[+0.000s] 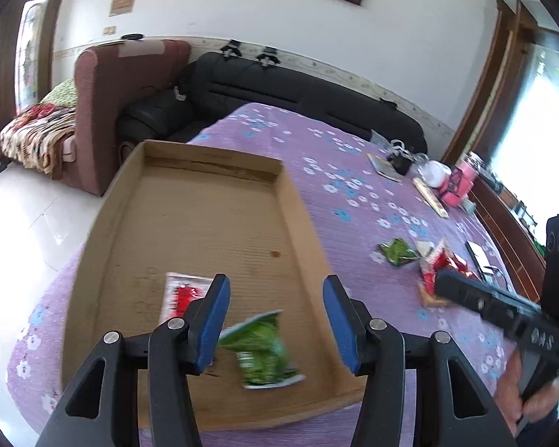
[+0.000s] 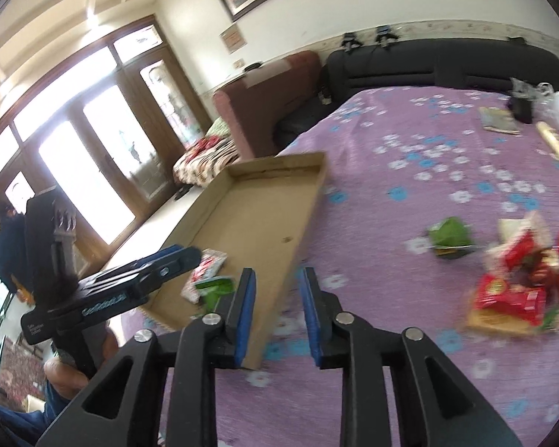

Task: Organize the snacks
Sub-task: 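Grasp a green snack packet with the left gripper while the right grasps a red packet, then lift the green packet with the left gripper while the right lifts the red packet, then carry both packets over the box and open both grippers to drop them, then move both open grippers back over the snack pile on the table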

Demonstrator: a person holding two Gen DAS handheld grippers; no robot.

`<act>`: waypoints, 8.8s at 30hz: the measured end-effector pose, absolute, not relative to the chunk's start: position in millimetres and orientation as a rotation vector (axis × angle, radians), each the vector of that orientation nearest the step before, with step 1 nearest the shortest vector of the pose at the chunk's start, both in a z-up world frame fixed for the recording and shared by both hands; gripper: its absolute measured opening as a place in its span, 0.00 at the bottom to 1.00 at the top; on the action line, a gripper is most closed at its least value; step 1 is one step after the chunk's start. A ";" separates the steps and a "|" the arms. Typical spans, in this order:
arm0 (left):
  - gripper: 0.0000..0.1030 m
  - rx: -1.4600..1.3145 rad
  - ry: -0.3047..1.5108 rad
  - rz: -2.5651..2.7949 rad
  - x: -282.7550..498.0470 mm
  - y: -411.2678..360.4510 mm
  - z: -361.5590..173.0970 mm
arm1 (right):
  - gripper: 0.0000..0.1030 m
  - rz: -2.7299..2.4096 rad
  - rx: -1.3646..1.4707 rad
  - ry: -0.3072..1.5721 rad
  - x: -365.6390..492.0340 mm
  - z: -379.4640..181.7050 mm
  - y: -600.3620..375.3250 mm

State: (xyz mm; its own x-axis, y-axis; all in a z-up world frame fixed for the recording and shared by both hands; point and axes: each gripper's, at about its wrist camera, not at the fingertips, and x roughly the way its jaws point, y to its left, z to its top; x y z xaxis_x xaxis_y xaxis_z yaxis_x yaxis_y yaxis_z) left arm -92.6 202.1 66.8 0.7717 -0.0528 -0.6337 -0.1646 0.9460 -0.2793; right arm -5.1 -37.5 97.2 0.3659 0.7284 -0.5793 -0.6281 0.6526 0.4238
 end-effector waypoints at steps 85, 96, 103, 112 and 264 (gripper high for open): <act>0.39 -0.209 0.839 -0.076 87.1 55.8 34.9 | 0.18 0.573 0.103 0.956 65.5 38.7 -138.9; 0.37 -0.184 0.787 -0.096 79.5 49.0 45.9 | 0.18 0.558 0.106 0.942 64.4 37.6 -138.9; 0.36 -0.196 0.810 -0.109 82.8 47.4 42.1 | 0.18 0.551 0.119 0.940 66.0 37.1 -141.6; 0.36 -0.222 0.824 -0.127 83.5 48.7 40.4 | 0.18 0.543 0.137 0.960 70.1 33.4 -143.8; 0.81 -0.137 0.753 -0.170 -26.8 97.2 90.9 | 0.52 0.391 0.460 0.990 102.1 47.4 -242.6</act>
State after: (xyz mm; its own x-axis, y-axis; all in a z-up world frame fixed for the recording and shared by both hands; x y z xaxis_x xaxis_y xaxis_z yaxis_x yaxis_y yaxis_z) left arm -26.8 97.2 90.9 0.7168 -0.2023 -0.6673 0.1043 0.9773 -0.1842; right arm 102.1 -242.6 47.4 0.4942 0.5122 -0.7025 -0.1056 0.8374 0.5363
